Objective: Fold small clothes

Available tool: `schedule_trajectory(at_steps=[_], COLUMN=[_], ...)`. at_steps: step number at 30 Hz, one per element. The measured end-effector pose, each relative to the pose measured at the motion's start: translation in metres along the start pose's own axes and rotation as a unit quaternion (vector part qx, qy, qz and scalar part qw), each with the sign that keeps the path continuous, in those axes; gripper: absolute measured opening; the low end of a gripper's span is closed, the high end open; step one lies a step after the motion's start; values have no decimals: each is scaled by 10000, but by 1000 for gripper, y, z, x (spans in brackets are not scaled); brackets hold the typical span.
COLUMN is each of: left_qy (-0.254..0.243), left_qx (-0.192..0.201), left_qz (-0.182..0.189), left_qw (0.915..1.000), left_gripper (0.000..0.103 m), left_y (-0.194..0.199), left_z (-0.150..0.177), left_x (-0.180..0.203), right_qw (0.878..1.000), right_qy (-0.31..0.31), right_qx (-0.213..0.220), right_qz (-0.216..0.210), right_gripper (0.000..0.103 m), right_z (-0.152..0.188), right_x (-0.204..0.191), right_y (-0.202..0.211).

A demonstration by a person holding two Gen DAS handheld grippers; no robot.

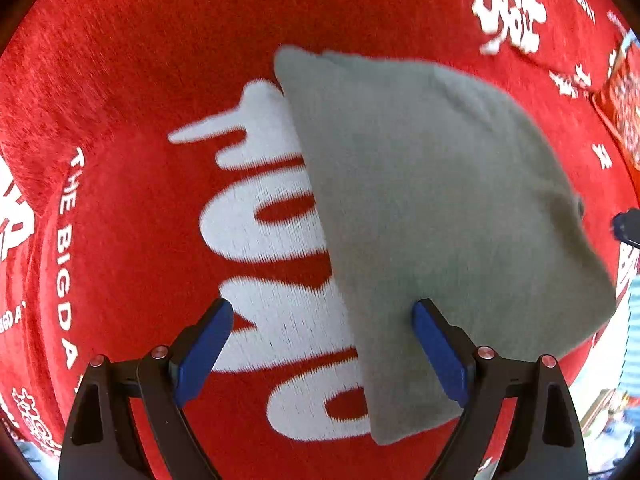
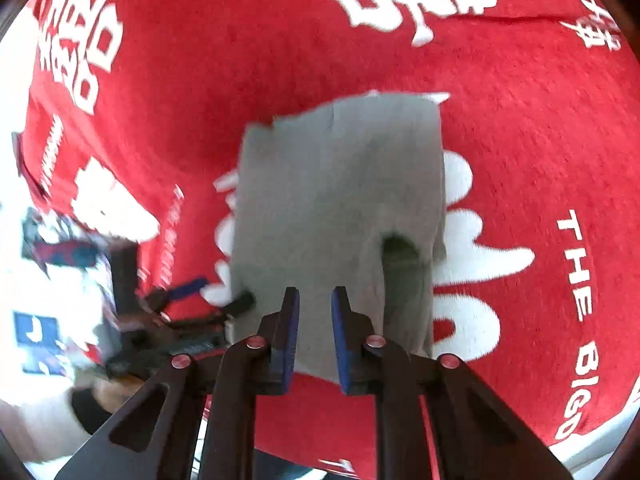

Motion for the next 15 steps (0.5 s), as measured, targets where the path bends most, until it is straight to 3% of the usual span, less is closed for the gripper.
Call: schedule_trajectory(at_steps=[3, 5, 6, 8, 15], left_qy=[117, 177, 195, 170, 75], left_qx=[-118, -171, -193, -199, -194], left_qz=[96, 137, 154, 155, 97], left_qw=[9998, 9996, 9995, 9995, 9997], left_gripper=[92, 92, 92, 92, 92], left_y=[-4, -4, -3, 1, 14], left_z=[9, 11, 12, 14, 24], left_x=[-1, -2, -3, -3, -13], right_qw=[9980, 9952, 9953, 9941, 9862], right_qy=[-194, -472, -638, -996, -1550], right_qx=[-285, -360, -283, -57, 173], right_qz=[531, 775, 671, 435, 558], right_gripper=[18, 6, 0, 0, 1], right_z=[18, 30, 34, 38, 45], right_x=[30, 58, 66, 74, 78], right_y=[-23, -30, -29, -22, -3])
Point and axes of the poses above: each gripper's, at about its wrist camera, not at the fingertips, and y roughly against the way its jaws point, x to its right, z to its underside, the point moved 7 cm from there along -y, roughly the way its jaws point, and after that the axes turned 8 degrees about -z, right-handed, at the moved point
